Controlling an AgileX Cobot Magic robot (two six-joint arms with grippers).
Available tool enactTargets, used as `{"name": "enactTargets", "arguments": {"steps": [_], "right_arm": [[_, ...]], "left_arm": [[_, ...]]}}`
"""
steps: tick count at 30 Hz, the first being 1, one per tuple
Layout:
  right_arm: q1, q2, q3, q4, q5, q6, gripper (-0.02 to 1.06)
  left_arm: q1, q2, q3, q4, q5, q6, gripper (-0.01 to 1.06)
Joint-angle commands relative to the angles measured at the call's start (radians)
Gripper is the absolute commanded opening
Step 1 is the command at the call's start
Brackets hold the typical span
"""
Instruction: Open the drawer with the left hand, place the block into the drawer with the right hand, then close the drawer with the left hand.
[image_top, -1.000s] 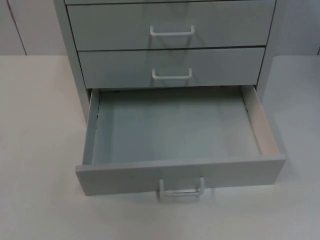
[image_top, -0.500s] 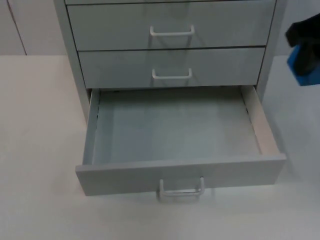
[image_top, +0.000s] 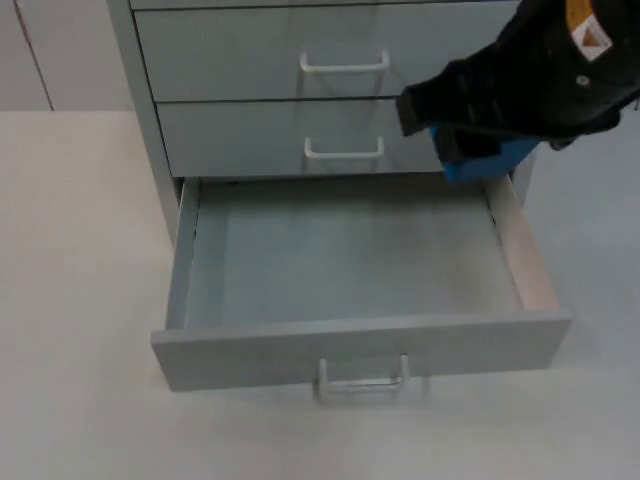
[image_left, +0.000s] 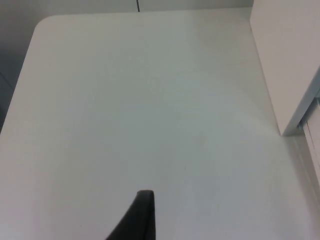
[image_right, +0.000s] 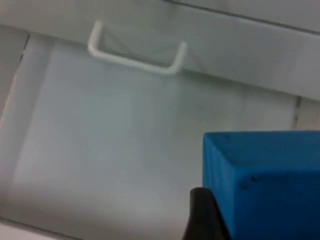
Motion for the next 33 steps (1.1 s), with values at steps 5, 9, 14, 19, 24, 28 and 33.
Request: {"name": "enactTargets", "arguments": {"steps": [5,9,14,19,24,28,33], "right_arm": [[0.023,0.148,0.006,-0.059,-0.087,0.132,0.00],[0.023,0.222,0.001,-0.084,-0.123,0.187,0.00],[0.023,0.303,0.001,-0.155,-0.198,0.266,0.00],[0.021,0.375,-0.005,-0.311,-0.209,0.453,0.00],[0.021,0.433,-0.030,-0.375,-0.204,0.536,0.00],[0.021,0.458,-0.046,-0.375,-0.209,0.544,0.04],[0.021,0.458,-0.046,-0.375,-0.212,0.544,0.42]], "left_arm": [[0.003,-0.006,0.003,-0.006,-0.018,-0.001,1.05],[0.003,-0.006,0.003,-0.006,-0.018,-0.001,1.05],[0.003,-0.006,0.003,-0.007,-0.015,-0.001,1.05],[0.003,-0.006,0.003,-0.007,-0.013,-0.001,1.05],[0.003,-0.006,0.003,-0.007,-0.013,-0.001,1.05],[0.003,-0.006,0.003,-0.007,-0.013,-0.001,1.05],[0.003,-0.006,0.003,-0.007,-0.013,-0.001,1.05]]}}
